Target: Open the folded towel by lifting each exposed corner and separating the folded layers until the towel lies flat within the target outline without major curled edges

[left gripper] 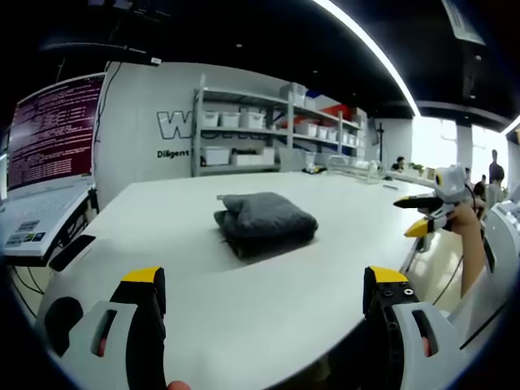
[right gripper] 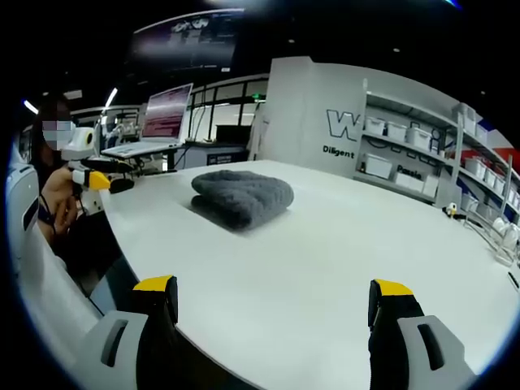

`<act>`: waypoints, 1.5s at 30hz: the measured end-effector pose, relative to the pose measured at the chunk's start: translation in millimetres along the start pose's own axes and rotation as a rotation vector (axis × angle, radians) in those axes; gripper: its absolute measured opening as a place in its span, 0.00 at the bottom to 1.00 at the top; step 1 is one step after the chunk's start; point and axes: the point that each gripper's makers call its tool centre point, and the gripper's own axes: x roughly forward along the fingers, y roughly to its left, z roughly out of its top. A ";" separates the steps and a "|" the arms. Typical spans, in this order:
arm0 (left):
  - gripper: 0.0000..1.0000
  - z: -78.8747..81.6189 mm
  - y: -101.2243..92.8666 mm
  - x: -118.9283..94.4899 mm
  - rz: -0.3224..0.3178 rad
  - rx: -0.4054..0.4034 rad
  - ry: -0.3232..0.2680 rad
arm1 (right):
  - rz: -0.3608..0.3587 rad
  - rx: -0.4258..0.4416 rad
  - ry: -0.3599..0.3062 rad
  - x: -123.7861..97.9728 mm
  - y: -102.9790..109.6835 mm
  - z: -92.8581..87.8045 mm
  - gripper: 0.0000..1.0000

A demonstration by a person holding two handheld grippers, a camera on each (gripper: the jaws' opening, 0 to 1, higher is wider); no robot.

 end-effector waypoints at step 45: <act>0.99 -3.1 1.2 -5.7 0.010 0.001 0.000 | 0.128 -0.255 0.058 57.4 34.1 36.1 0.99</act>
